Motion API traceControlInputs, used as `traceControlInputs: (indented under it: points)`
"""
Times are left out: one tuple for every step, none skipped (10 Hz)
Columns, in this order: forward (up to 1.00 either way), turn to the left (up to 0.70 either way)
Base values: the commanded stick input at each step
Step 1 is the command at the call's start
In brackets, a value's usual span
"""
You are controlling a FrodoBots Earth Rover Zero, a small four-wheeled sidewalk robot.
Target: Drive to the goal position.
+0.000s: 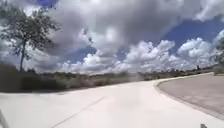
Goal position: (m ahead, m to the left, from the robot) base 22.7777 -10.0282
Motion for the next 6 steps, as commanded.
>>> traceControlInputs:
  points:
    - [0.85, -0.11]
    - [0.85, -0.28]
    - [0.85, -0.34]
    - [0.85, -0.31]
    - [0.85, -0.11]
    - [0.85, -0.04]
